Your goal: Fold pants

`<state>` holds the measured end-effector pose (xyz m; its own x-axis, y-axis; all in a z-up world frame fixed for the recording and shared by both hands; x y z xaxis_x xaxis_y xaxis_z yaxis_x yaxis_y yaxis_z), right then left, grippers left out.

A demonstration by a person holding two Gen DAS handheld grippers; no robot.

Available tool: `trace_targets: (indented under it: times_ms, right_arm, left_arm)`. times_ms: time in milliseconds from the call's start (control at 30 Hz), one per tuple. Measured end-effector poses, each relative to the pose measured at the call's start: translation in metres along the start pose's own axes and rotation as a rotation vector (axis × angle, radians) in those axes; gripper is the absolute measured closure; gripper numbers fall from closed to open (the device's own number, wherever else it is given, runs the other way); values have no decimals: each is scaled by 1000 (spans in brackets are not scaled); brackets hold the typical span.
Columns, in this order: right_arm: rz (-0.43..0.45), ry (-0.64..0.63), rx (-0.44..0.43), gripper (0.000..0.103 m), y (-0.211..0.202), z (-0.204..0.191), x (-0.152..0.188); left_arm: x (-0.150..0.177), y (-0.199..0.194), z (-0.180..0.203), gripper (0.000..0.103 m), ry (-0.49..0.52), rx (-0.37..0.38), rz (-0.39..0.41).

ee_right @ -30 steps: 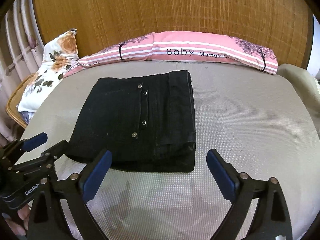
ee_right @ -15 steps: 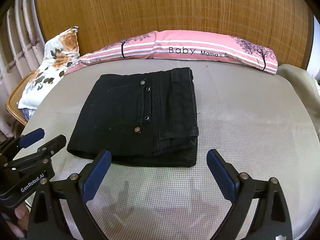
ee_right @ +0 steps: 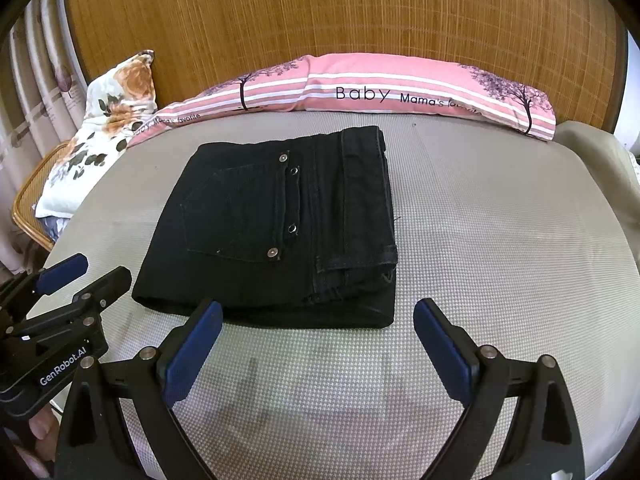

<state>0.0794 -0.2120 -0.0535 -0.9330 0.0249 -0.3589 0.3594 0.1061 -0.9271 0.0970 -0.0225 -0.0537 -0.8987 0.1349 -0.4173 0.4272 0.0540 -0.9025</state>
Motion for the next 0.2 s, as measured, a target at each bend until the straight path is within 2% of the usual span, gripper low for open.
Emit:
trace_targets:
  times_ms: [200]
  right_arm:
    - [-5, 2, 2, 8, 0, 0, 1]
  left_arm:
    - [-1, 3, 1, 43, 10, 13, -11]
Point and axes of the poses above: each gripper's, at about its wrist camera, not at the fingertips, and y roughly the way its jaws point, z to its right, x to its underside, the point moved 3 cm from there along y, roughly the way its jaws point, and after that the axes turned 15 degrees about -z, right-handed, at the moved point
